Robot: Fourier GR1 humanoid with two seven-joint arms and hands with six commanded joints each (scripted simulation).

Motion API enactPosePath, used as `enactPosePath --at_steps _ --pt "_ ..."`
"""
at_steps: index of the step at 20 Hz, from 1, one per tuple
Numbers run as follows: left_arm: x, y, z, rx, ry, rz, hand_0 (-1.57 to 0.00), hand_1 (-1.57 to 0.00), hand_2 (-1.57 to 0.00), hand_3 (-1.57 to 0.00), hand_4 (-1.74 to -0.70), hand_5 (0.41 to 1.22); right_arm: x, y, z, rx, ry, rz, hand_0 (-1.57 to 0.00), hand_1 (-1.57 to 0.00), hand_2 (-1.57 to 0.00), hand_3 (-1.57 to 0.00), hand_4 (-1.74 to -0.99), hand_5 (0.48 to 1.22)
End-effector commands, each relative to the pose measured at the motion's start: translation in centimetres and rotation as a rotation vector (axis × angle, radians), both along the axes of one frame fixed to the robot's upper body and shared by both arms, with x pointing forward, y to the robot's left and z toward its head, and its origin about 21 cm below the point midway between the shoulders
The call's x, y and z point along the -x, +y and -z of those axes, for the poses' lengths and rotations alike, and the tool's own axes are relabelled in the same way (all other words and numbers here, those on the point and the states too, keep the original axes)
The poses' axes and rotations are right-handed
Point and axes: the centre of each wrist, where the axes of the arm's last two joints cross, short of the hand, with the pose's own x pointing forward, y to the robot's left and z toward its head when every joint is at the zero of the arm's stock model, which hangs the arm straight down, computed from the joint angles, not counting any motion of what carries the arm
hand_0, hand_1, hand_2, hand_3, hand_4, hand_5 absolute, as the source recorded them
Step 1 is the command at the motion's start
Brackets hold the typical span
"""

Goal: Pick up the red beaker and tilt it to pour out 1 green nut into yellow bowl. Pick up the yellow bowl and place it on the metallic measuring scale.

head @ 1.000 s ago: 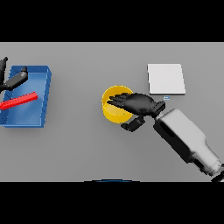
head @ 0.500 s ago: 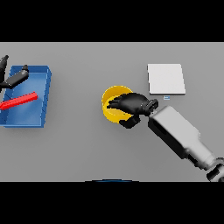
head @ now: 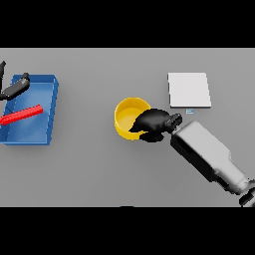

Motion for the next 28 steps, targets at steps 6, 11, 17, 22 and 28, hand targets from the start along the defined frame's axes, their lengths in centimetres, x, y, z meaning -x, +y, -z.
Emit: enactPosePath --at_steps 6,11,17,22,28 --pt "0.1 -0.2 0.3 -0.008 0.002 0.011 0.00 0.00 0.00 0.00 -0.80 0.724 0.0 -0.6 -1.9 0.005 -0.025 0.028 -1.52 -1.52 -1.47 -1.19 -1.726 1.210" --pt "0.3 -0.3 0.4 -0.010 -0.002 0.013 0.00 0.00 0.00 0.00 -0.80 0.719 0.0 -1.5 -6.1 -0.004 -0.069 0.031 -1.56 -1.55 -1.52 -1.36 -1.730 1.217" --pt "0.3 -0.3 -0.2 -0.001 -0.004 0.006 0.00 0.00 0.00 0.00 -0.81 0.723 0.2 -2.6 -9.1 0.001 -0.124 0.098 -1.57 -1.57 -1.56 -1.25 -1.720 1.219" --pt "0.4 -0.2 -0.2 -0.010 -0.010 0.013 0.00 0.00 0.00 0.00 -0.81 0.735 -0.5 -4.6 -11.1 0.001 -0.204 0.115 -1.57 -1.57 -1.57 -1.32 -1.720 1.220" --pt "0.9 -0.3 -0.9 -0.024 0.000 -0.004 0.00 0.00 0.00 0.00 -0.81 0.739 -3.4 -8.2 -11.5 0.016 -0.264 0.263 -1.57 -1.57 -1.57 -1.23 -1.720 1.221"
